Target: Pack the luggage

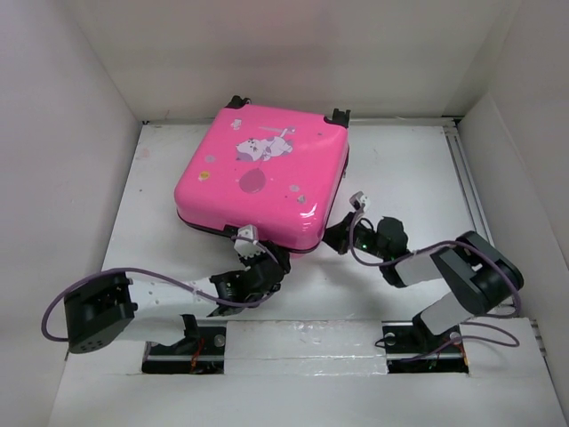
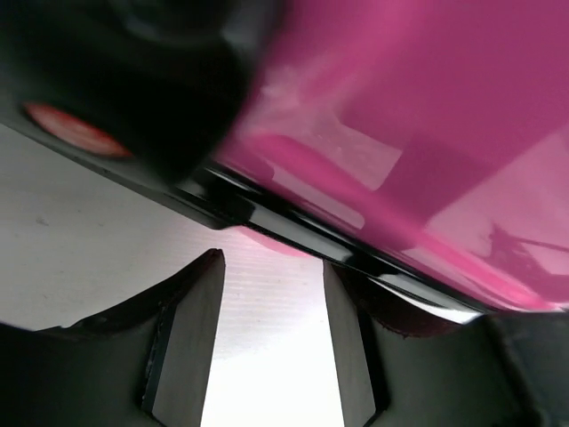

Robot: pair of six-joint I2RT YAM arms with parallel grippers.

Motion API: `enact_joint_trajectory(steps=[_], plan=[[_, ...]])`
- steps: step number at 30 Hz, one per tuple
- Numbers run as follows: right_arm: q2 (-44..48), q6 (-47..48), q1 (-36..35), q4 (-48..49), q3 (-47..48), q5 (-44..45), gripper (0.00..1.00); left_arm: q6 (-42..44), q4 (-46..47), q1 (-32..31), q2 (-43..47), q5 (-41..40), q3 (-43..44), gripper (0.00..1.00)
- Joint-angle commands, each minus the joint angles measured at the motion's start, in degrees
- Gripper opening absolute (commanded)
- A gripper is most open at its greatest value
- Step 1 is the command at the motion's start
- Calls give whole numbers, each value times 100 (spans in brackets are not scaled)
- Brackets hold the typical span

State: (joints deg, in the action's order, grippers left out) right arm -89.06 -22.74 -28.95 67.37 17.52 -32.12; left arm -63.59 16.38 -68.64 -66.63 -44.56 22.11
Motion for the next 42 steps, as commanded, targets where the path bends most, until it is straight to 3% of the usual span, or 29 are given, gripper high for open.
enact_joint_trajectory(steps=[1,2,4,5,9,13,18,21,27,30,36,39,42], plan=[[501,-222,-303,973,-89,354,0,153,241,403,-69,-220,224,44],[982,-135,-391,675,-91,556,0,346,347,474,-69,-151,224,44],[1564,76,-811,-886,-161,1291,0,558,497,535,-209,-211,328,44],[2150,138,-1179,-2111,-100,1966,0,689,498,536,-367,-264,529,44],[3163,-27,-1736,-3421,-301,2701,0,883,550,623,-754,-265,978,42],[3562,-388,-2316,-4572,-425,3158,0,1059,1024,843,-1080,148,1146,42],[3431,-722,-3482,-4970,92,3694,0,1183,1051,844,-1493,307,1629,41],[2948,-942,-4029,-4971,453,4290,0,1314,1525,844,-1677,762,1683,41],[1357,-863,-3979,-4313,1595,5154,0,1384,1772,730,-1687,1124,1525,45],[1390,-811,-3978,-4259,1685,5277,0,1209,851,729,-1135,791,1227,51],[1795,-811,-3618,-4320,1193,4970,0,611,-1213,808,1430,-413,470,77],[1970,-811,-3556,-4320,1044,4838,0,813,-1278,861,2554,-843,469,80],[2033,-811,-3504,-4382,1043,4707,0,1399,-1034,1271,2927,-1081,1047,82]])
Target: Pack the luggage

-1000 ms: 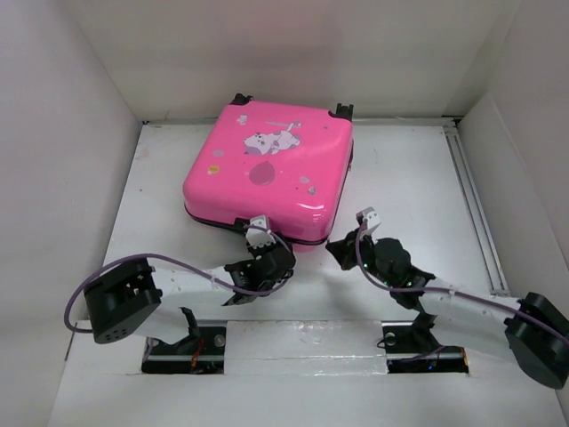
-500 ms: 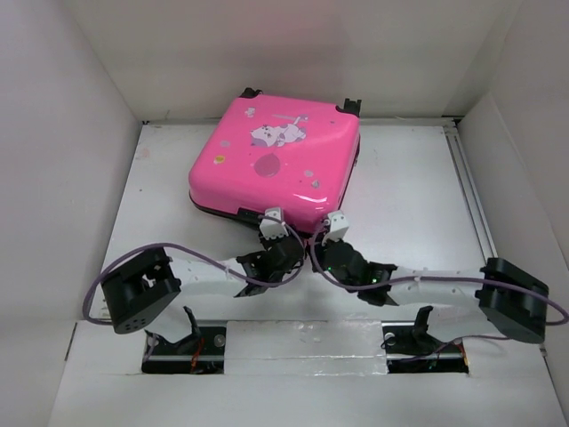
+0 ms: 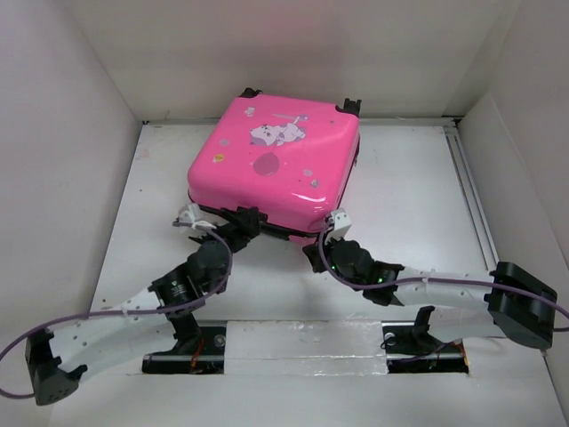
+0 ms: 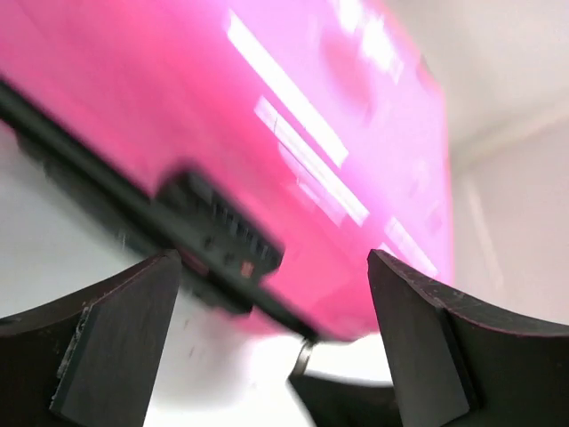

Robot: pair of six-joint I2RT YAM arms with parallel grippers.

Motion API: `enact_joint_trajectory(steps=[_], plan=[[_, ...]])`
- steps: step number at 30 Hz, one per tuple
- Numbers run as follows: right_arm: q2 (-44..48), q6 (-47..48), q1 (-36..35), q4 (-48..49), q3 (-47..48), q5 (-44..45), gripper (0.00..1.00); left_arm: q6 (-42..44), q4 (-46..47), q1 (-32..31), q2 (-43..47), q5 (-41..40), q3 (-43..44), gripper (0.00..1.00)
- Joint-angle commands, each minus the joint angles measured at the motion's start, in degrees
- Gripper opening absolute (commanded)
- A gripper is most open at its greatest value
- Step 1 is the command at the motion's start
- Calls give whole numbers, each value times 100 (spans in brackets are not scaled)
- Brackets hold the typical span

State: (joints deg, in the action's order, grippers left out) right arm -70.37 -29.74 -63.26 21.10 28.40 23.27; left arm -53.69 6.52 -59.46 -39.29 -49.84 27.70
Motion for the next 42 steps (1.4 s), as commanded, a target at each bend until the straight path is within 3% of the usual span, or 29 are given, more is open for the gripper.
enact_joint_trajectory(steps=[1,3,6,7,9,10,14,18,21,24,30,35,42], plan=[[164,-111,-72,245,-45,-833,0,569,58,548,193,-553,664,82],[164,-111,-72,245,-45,-885,0,667,121,1039,-43,-309,1112,82],[164,-111,-72,184,-45,-955,0,772,-64,2374,-815,411,2149,84],[164,-111,-72,184,-45,-956,0,772,-64,3283,-1278,1215,2369,84],[217,-59,-72,97,-45,-956,0,607,-221,4306,-1782,2254,2932,83],[295,-59,-72,96,-45,-903,0,466,-222,5295,-2289,3408,3073,82],[419,-59,-72,-176,7,-841,0,411,-221,6480,-3572,4990,3600,73],[524,-59,-125,-309,113,-780,0,685,-679,6482,-4578,5308,4076,73],[454,-6,-125,-309,253,-780,0,518,-179,6482,-5008,5976,3708,72],[156,47,-177,-309,455,-780,0,413,164,6158,-5132,6005,3322,70],[-808,388,-423,-2,1289,-990,0,-71,1491,5639,-4738,6408,1899,70],[-1830,680,-782,149,2465,-1280,0,34,1545,4911,-4308,6653,1563,70],[-2472,1171,-1215,272,3004,-1334,0,368,1184,4804,-3351,7699,1177,70]])
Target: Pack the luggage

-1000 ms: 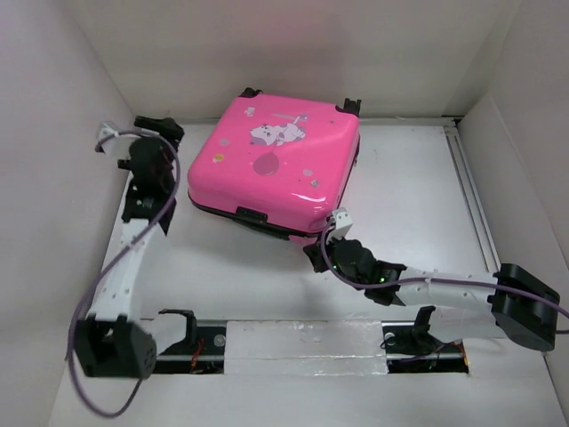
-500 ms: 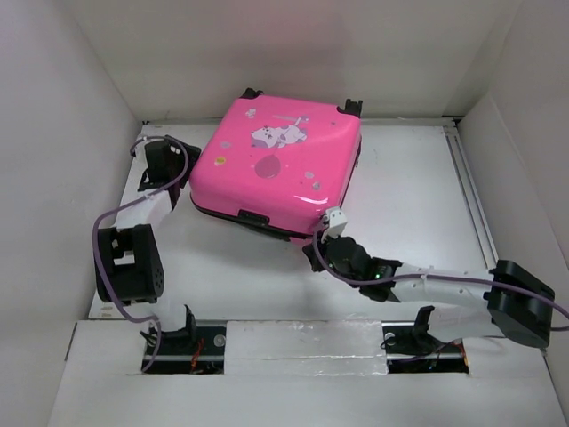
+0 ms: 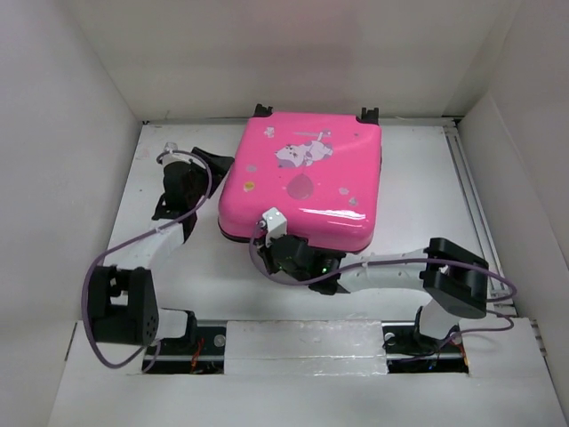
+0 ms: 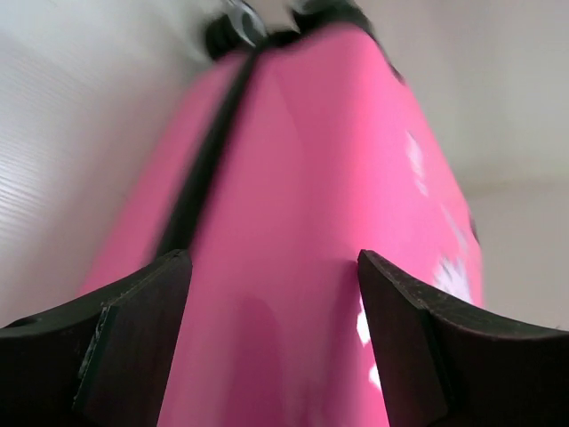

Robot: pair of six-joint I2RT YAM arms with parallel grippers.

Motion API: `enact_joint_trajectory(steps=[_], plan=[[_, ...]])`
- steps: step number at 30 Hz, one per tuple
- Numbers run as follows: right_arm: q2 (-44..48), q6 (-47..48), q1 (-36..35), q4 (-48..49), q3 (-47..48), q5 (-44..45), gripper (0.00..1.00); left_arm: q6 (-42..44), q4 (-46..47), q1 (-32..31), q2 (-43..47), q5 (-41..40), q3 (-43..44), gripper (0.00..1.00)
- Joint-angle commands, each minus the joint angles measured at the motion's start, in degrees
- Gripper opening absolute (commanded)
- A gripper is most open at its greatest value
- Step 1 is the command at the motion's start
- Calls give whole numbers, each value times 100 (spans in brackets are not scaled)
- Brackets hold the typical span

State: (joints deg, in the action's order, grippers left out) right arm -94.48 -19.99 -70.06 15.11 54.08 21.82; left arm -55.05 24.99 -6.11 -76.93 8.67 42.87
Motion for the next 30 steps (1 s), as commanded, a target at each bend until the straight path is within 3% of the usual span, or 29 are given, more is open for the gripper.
enact_joint_trajectory(steps=[1,4,9,11,14,15,17,19,22,24,25,26,27,30], plan=[[-123,197,-535,940,436,-1250,0,504,-793,-532,563,1849,-419,70],[-439,205,-657,1117,628,-1093,0,398,-715,-532,1047,2173,-788,70],[-440,521,-728,1317,682,-908,0,592,-1093,-426,1048,2991,-402,75],[-606,601,-659,1555,761,-1293,0,521,-1093,-479,890,3272,-332,76],[-389,593,-657,1293,622,-1619,1,888,-1548,-479,889,2767,141,77],[74,532,-658,1153,499,-1681,27,986,-1829,-479,959,2528,421,77],[725,478,-772,486,235,-1481,50,1066,-2076,-409,1274,1522,669,79],[1785,390,-772,-172,15,-1113,66,1014,-2025,-295,1495,1043,739,84],[2765,390,-361,-1026,-231,-565,71,856,-1877,-242,1690,-65,749,87],[3504,338,610,-1326,-363,-635,65,689,-1744,-242,1751,-434,696,87],[3689,285,999,-1405,-468,-636,54,688,-1683,-242,1690,-506,618,87],[3969,67,1404,-1502,-521,-496,13,627,-1612,-242,1637,-593,530,87],[4059,-57,2269,-1581,-661,-234,0,540,-1612,-242,1576,-838,477,87],[4130,-486,3653,-1634,-881,-231,0,416,-1454,-242,1575,-1199,126,81]])
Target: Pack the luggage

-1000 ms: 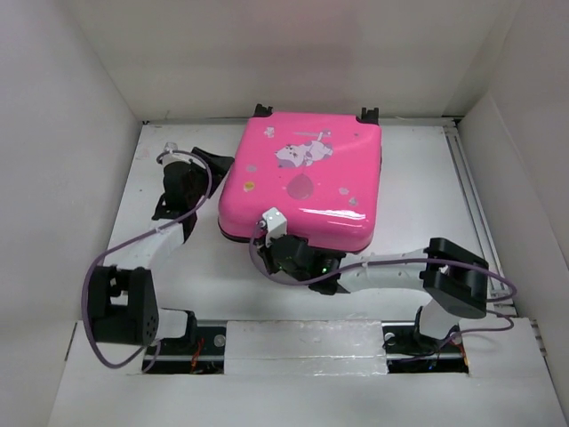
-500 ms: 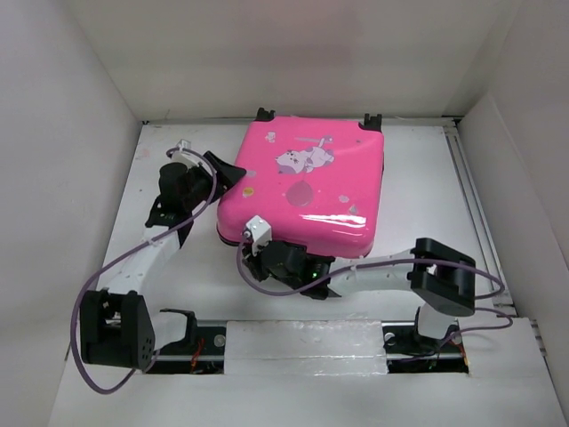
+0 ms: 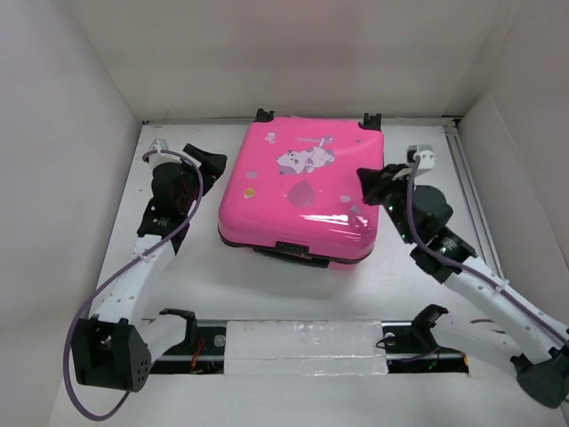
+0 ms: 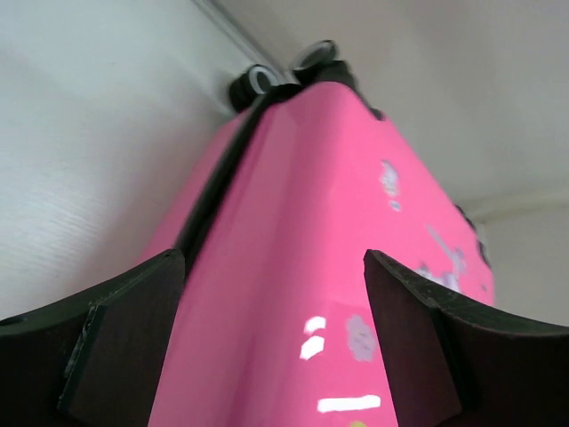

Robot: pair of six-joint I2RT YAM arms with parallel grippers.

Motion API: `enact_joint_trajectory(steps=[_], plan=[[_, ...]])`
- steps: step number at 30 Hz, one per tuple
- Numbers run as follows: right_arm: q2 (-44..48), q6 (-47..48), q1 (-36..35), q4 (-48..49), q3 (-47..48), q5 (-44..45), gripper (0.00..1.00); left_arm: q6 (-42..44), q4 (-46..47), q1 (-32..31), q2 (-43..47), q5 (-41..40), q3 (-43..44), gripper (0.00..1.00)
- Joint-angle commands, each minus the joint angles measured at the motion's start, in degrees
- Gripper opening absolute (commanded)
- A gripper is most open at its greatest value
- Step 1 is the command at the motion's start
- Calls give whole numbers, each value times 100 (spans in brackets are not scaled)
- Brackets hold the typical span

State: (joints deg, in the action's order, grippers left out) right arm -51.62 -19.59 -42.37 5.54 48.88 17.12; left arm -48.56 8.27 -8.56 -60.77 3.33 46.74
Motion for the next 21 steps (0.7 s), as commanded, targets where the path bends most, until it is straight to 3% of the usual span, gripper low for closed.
enact_joint_trajectory(steps=[1,2,5,7,11,18,21], plan=[[-156,-624,1315,-677,-423,-22,0,-286,297,3,-92,-833,-384,77],[-243,-712,2076,-677,-563,-182,0,-356,393,3,-93,-886,-507,75],[-586,-835,3038,-423,-792,-673,0,-356,526,3,-311,-817,-762,69],[-1005,-835,3269,-326,-793,-955,0,-356,710,3,-417,-721,-955,67],[-1876,-810,3323,157,-697,-1640,0,-304,1035,3,-558,-378,-1351,60],[-4100,-379,2524,245,1463,-3117,0,-84,1062,-646,-673,-316,-1694,58],[-5108,-116,2391,-147,2930,-3610,0,-215,1141,-1120,-515,-385,-1975,58]])
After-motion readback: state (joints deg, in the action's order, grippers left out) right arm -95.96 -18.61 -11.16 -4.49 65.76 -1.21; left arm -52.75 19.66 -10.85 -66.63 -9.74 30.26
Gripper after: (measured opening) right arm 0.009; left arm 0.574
